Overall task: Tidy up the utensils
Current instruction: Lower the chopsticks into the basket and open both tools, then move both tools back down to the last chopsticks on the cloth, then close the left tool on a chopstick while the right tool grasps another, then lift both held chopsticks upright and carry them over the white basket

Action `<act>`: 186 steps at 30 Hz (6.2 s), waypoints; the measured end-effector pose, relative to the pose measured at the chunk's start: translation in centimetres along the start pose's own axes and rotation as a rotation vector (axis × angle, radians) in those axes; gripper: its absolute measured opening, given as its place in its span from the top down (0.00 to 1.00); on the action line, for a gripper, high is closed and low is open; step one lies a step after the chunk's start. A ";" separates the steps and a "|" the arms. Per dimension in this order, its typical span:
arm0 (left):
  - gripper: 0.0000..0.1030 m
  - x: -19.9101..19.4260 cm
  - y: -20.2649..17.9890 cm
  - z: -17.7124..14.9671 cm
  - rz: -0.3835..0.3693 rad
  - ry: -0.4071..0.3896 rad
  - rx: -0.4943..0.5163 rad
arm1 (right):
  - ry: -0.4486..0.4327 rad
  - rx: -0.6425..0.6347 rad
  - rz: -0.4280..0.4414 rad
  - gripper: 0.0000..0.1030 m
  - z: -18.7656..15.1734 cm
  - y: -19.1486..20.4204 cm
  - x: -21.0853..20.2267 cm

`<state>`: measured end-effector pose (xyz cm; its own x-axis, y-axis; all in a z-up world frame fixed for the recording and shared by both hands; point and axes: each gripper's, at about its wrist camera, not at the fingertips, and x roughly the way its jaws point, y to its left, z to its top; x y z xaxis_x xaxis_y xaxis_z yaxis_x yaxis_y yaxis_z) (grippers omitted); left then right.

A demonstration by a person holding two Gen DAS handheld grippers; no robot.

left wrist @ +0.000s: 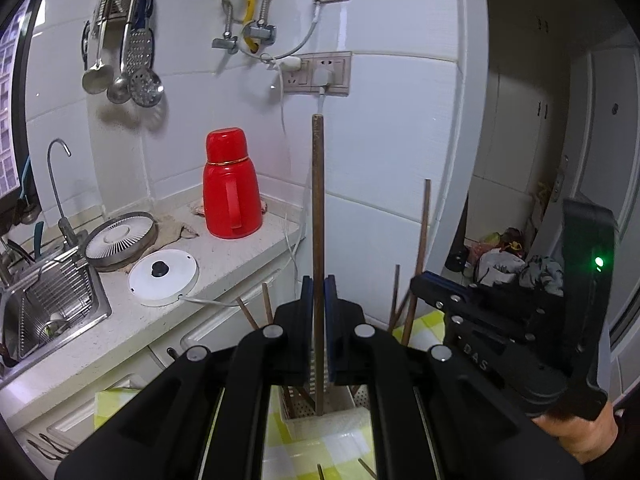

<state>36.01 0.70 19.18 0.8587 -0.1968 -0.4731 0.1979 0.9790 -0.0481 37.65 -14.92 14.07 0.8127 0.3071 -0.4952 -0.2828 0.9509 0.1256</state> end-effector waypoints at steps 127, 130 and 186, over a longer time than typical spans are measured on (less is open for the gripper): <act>0.80 4.4 -2.0 -29.4 0.053 0.494 -0.001 | 0.511 -0.120 0.003 0.72 -25.2 -1.8 0.7; 0.81 4.7 -2.0 -29.3 0.059 0.500 0.005 | 0.504 -0.130 -0.005 0.73 -25.1 -1.6 0.9; 0.94 -10.3 -2.3 -14.3 0.045 0.123 -0.007 | 0.154 -0.073 0.041 0.94 -12.0 -2.7 -13.5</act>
<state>19.97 1.18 11.62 0.8023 -0.1456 -0.5789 0.1573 0.9871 -0.0302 21.36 -22.03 10.11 0.7139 0.3310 -0.6171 -0.3548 0.9307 0.0888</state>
